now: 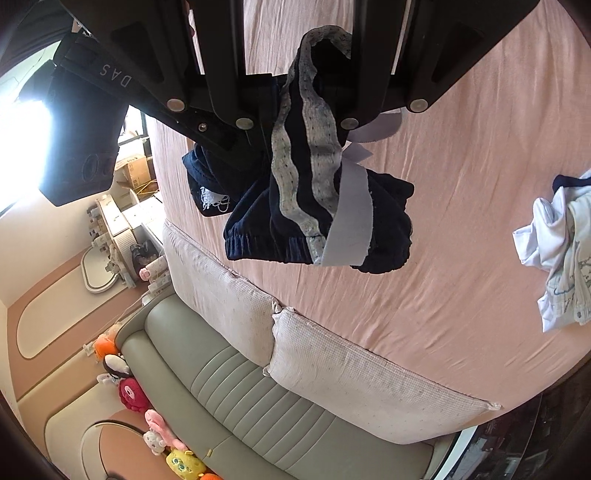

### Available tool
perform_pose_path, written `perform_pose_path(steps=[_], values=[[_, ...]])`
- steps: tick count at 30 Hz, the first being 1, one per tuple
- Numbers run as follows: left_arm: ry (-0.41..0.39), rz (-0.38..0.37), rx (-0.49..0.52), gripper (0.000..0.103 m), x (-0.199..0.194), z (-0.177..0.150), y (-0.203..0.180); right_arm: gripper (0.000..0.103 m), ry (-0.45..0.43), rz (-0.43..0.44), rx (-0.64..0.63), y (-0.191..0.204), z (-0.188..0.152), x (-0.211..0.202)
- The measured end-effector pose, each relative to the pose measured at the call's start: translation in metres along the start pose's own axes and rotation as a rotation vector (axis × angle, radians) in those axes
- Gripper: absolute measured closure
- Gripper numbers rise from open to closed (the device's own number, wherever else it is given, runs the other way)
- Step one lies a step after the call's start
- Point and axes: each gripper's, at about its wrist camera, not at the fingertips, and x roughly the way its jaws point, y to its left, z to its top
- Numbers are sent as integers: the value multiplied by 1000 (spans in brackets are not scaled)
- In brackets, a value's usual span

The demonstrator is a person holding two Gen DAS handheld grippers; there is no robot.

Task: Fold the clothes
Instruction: 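Carry the shorts with both grippers over the pile of white clothes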

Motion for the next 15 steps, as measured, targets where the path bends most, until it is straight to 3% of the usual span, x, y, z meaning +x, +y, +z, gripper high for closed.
perform_pose_path(steps=[5,15], values=[[-16,-8,-6,91,-7,17,22,84,-13,-4,-16,17,9,17],[-55,11,-66,92,-29,40,87,84,64,2,-74,61,22,86]])
